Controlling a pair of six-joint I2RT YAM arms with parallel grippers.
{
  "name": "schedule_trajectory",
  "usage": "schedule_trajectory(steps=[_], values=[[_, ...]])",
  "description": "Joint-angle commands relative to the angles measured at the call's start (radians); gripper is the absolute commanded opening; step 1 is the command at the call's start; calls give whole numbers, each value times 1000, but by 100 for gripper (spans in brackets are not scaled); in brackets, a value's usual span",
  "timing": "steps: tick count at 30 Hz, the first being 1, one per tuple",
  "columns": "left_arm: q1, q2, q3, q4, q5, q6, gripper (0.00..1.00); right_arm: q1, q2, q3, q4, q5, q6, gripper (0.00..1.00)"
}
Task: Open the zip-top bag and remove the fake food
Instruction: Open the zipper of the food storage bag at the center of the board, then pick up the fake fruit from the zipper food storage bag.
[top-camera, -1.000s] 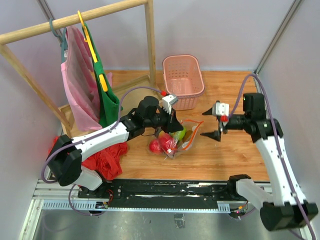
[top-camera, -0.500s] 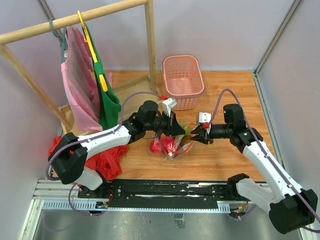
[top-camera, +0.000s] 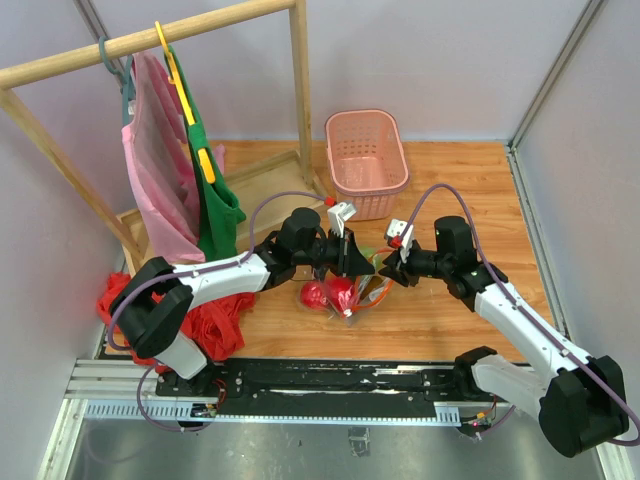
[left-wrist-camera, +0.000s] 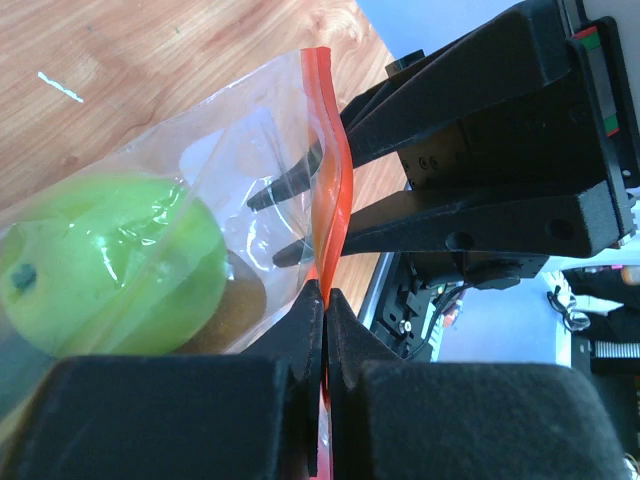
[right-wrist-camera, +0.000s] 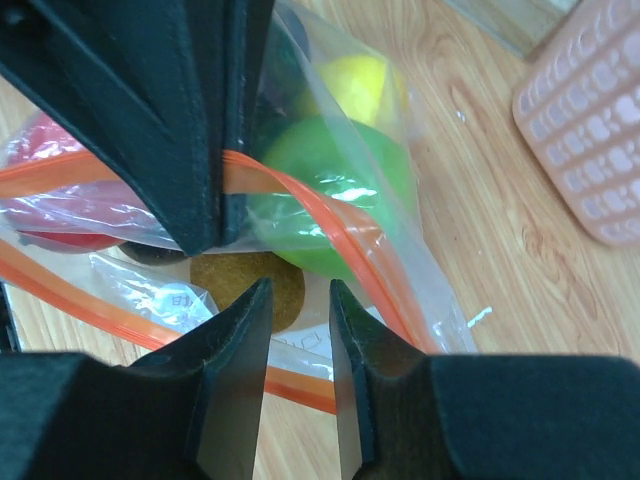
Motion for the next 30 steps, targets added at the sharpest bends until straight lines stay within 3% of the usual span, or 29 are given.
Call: schedule_trajectory(steps=[1, 12, 24, 30], values=[[-5, 29, -6, 71, 24, -21, 0, 15, 16, -16, 3, 86, -6, 30], [-5, 35, -50, 57, -11, 0, 0, 16, 113, 25, -1, 29, -68, 37], [-5, -51, -46, 62, -33, -7, 0, 16, 140, 12, 136, 0, 254, 64], [-5, -86, -26, 49, -40, -12, 0, 17, 113, -66, 289, -25, 330, 71]])
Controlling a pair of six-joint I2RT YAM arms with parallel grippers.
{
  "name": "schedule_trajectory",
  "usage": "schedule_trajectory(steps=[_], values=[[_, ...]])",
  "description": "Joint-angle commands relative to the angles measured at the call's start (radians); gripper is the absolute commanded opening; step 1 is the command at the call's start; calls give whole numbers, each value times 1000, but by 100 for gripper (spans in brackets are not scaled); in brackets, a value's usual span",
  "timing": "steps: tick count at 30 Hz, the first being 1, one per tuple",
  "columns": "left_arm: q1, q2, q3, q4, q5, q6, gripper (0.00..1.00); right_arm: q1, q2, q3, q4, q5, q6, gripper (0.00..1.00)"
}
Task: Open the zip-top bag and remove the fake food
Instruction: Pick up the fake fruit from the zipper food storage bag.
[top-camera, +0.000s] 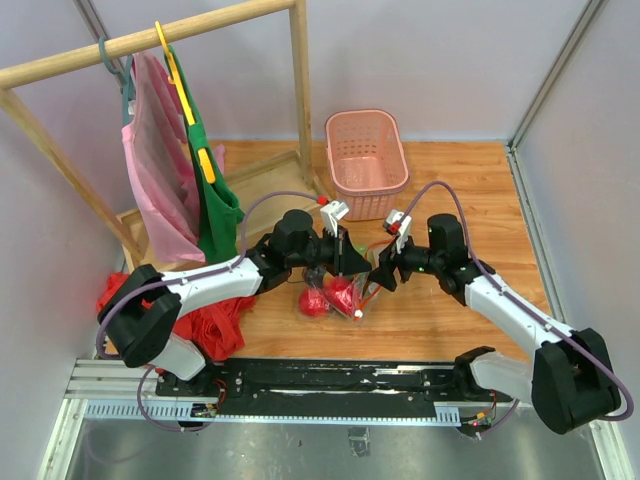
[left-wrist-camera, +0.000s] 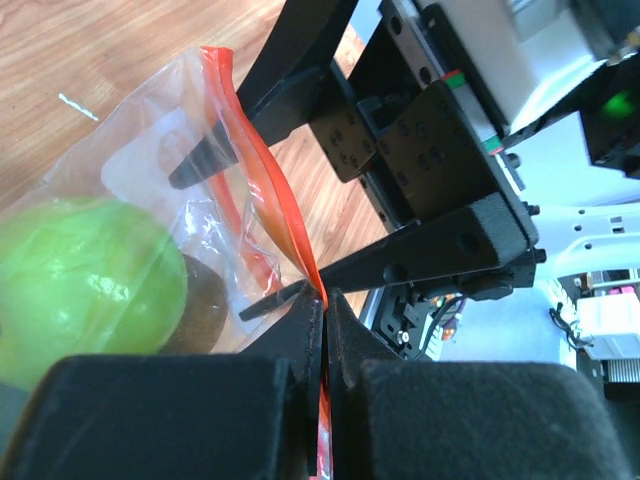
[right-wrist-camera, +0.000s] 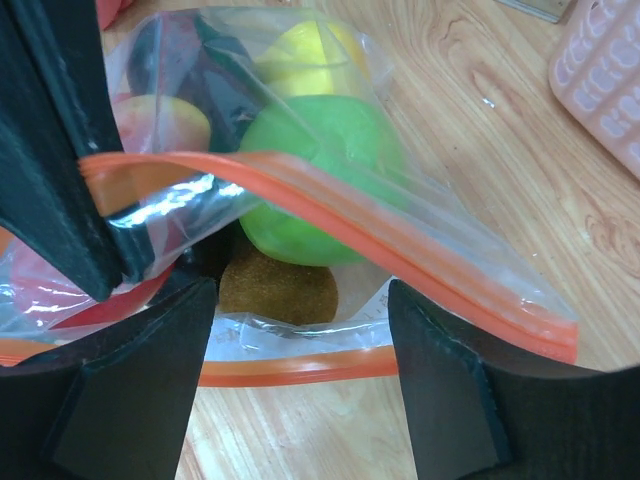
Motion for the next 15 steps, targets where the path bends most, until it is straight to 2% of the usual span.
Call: schedule_trajectory(steps=[1, 4, 7, 15], values=[[-5, -35, 25, 6, 2, 1, 0, 15, -26, -60, 156, -52, 103, 72], [-5, -21, 39, -6, 8, 1, 0, 18, -33, -101, 241, -86, 130, 76], [-5, -5, 49, -1, 15, -16, 0, 20, -23, -128, 310, -46, 201, 84], [-5, 9, 68, 59, 50, -68, 0, 20, 28, -160, 433, 56, 461, 91]])
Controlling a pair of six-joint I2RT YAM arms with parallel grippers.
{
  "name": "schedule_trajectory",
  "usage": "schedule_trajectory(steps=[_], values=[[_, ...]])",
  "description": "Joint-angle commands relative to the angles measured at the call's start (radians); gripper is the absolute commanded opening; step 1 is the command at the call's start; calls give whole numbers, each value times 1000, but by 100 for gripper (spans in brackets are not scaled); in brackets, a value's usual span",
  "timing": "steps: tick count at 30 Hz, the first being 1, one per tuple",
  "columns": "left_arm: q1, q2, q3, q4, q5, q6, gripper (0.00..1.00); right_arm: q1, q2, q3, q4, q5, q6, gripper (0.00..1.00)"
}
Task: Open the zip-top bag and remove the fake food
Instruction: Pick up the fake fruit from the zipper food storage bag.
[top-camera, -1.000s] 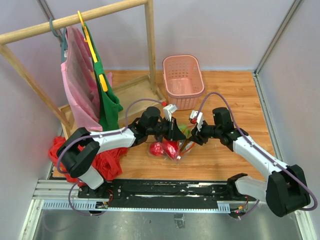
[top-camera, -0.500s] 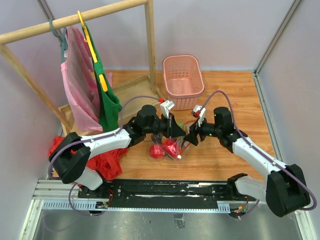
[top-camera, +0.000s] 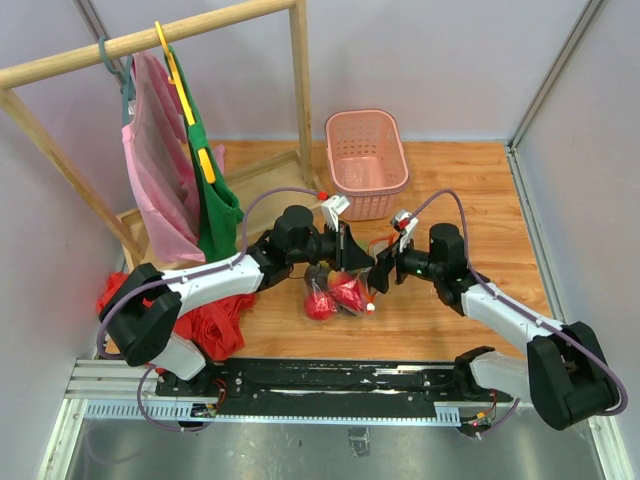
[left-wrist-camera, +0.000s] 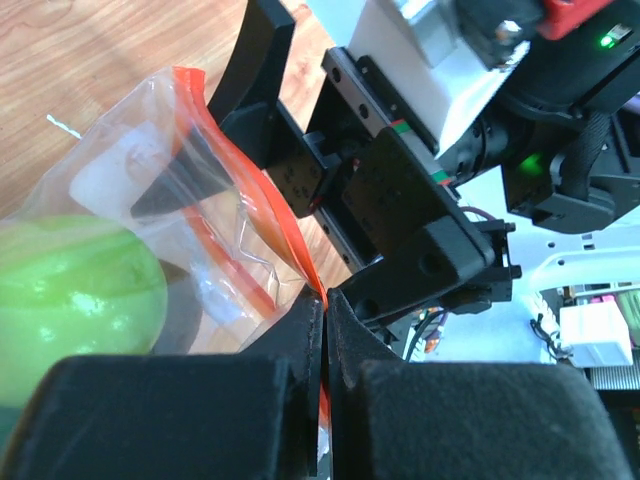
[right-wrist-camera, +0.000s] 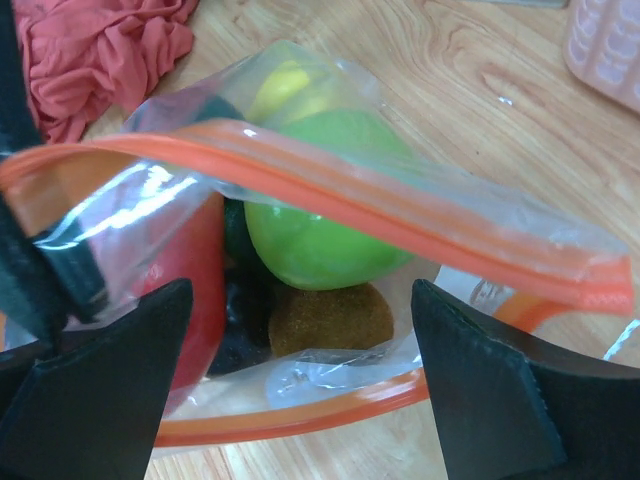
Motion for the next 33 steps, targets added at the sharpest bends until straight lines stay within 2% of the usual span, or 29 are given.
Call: schedule_trajectory(steps=[1, 12, 16, 33], values=[[-8, 11, 36, 54, 42, -30, 0, 18, 25, -17, 118, 69, 176, 92], [-8, 51, 52, 56, 53, -52, 0, 29, 102, 24, 216, 122, 437, 98], [-8, 62, 51, 60, 57, -55, 0, 48, 124, 28, 227, 185, 494, 100], [-13, 100, 52, 95, 99, -65, 0, 102, 193, 137, 168, 378, 679, 97]])
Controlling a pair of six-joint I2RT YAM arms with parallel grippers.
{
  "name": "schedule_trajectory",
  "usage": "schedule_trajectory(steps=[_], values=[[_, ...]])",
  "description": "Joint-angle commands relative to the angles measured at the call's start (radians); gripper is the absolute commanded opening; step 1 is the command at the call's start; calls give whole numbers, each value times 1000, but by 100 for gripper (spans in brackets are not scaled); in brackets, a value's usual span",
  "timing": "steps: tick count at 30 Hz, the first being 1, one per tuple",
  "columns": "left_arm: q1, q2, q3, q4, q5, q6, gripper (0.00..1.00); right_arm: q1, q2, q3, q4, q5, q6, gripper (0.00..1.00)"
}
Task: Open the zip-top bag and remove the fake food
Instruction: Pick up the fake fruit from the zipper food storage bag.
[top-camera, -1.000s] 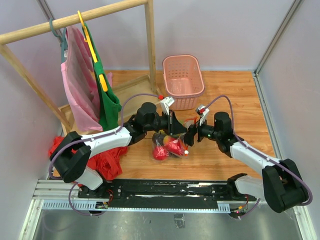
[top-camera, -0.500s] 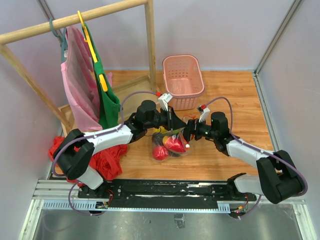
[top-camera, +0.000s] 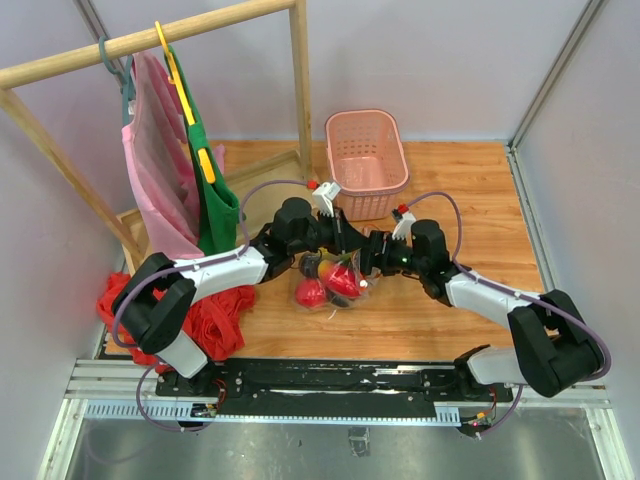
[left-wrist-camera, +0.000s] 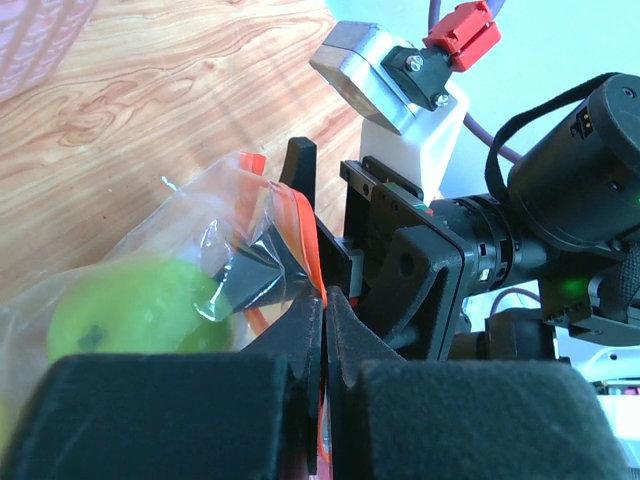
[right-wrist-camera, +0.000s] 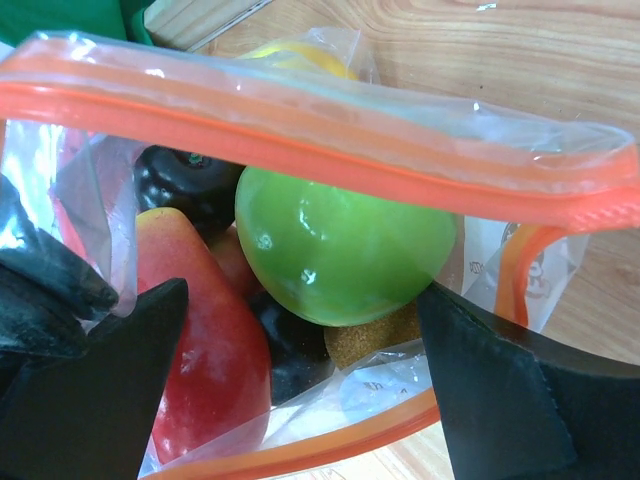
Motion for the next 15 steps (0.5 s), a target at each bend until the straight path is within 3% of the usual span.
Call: schedule_trajectory(steps=[1, 9, 15], values=[[-65, 16, 18, 20, 213, -36, 0, 28, 20, 93, 61, 172, 101, 97], [-63, -25, -21, -12, 180, -17, 0, 24, 24, 67, 121, 200, -111, 100], [-60, -94, -45, -96, 122, 18, 0, -2, 15, 41, 146, 126, -190, 63]])
